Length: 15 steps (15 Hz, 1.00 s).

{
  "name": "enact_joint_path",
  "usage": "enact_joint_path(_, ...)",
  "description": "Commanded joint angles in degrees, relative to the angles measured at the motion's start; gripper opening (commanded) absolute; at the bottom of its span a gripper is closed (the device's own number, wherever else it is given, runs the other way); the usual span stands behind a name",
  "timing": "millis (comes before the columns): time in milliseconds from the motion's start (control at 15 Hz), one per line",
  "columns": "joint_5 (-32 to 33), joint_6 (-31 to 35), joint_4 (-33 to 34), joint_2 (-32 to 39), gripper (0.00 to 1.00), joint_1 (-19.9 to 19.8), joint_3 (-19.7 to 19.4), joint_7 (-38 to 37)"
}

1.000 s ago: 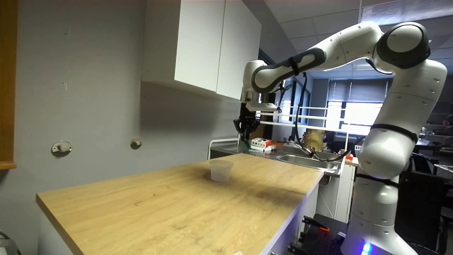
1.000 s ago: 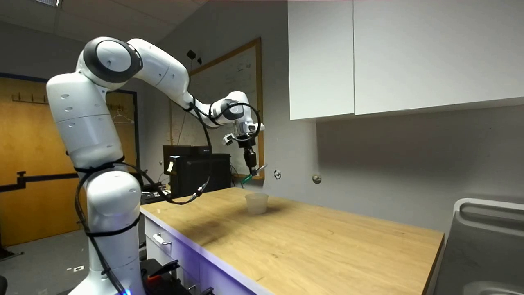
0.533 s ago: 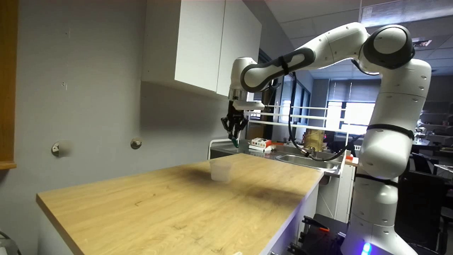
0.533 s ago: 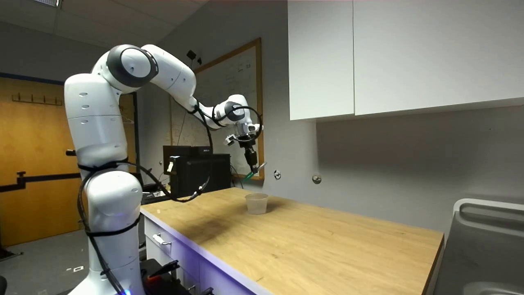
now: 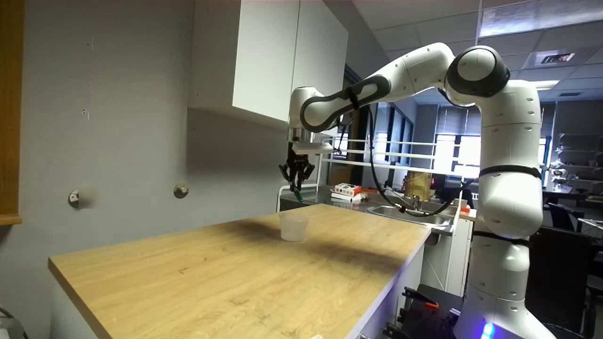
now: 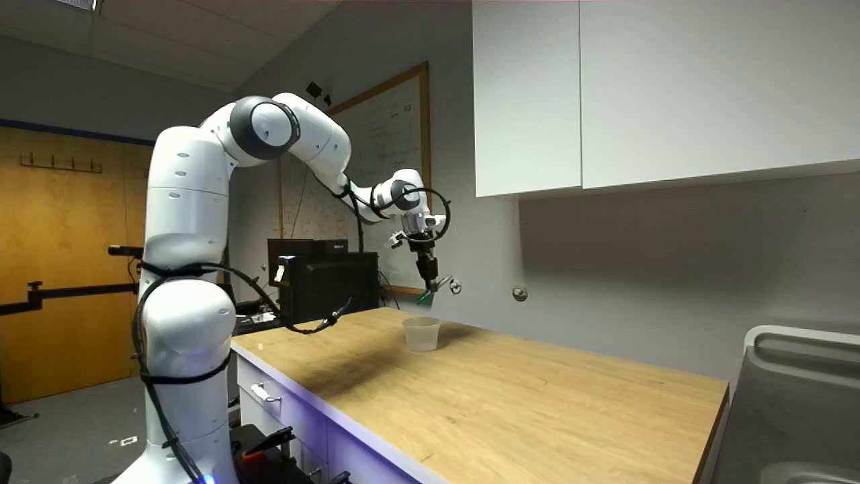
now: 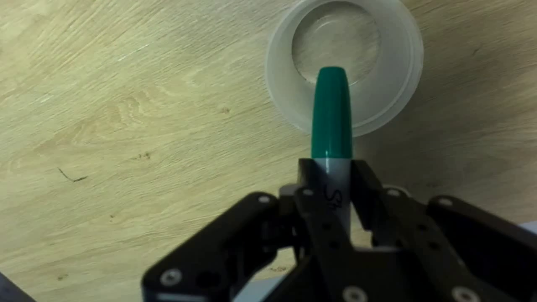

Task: Put the green marker inside the clear cup

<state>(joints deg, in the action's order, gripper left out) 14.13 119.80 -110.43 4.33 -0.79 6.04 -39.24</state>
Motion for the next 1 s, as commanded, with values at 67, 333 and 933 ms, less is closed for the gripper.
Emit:
enact_joint_path(67, 1.0, -2.4, 5.7, 6.7, 0.09, 2.9, -2.7, -1.0)
enact_joint_path(333, 0.0, -2.6, 5.5, 9.8, 0.09, 4.3, -4.3, -0.7)
enact_joint_path(933, 0.3, -4.6, 5.5, 10.8, 0.80, 6.6, -6.0, -0.8)
